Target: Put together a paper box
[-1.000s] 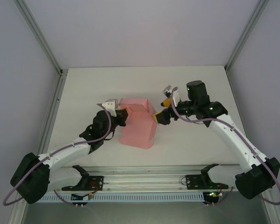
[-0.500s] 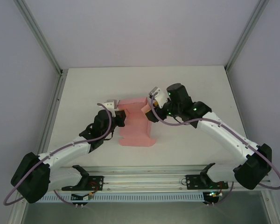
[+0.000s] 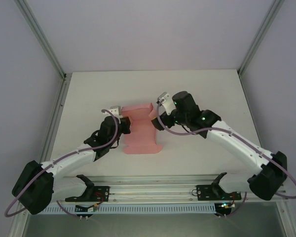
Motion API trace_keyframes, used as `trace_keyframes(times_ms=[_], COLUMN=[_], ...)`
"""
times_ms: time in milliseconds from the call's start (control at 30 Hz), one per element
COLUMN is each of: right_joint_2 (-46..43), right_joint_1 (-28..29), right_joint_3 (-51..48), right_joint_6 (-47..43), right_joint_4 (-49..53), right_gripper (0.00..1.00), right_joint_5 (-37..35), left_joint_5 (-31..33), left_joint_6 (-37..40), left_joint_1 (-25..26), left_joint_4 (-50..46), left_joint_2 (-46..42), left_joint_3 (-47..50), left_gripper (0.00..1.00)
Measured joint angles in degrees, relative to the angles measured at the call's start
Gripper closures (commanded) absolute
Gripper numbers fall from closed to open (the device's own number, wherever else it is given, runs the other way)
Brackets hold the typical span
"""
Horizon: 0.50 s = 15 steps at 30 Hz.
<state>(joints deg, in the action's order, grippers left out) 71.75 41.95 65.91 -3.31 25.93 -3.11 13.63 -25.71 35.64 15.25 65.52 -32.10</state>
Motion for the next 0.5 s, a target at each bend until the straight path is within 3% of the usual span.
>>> trace_keyframes(times_ms=[233, 500], right_joint_2=[-12.2, -11.4], right_joint_1=[-1.2, -1.1], right_joint_3=[-9.9, -12.9], right_joint_6=[10.1, 20.7], right_joint_4=[-3.7, -8.2], right_gripper=[0.00, 0.00], right_joint_5=[-3.5, 3.4], left_joint_5=[2.8, 3.2], left_joint_6=[-2.4, -3.2], left_joint_1=[0.2, 0.2], left_joint_4=[4.0, 4.9], left_joint_2=[-1.4, -1.2], left_joint_3=[0.0, 0.0], left_gripper=[1.00, 1.00])
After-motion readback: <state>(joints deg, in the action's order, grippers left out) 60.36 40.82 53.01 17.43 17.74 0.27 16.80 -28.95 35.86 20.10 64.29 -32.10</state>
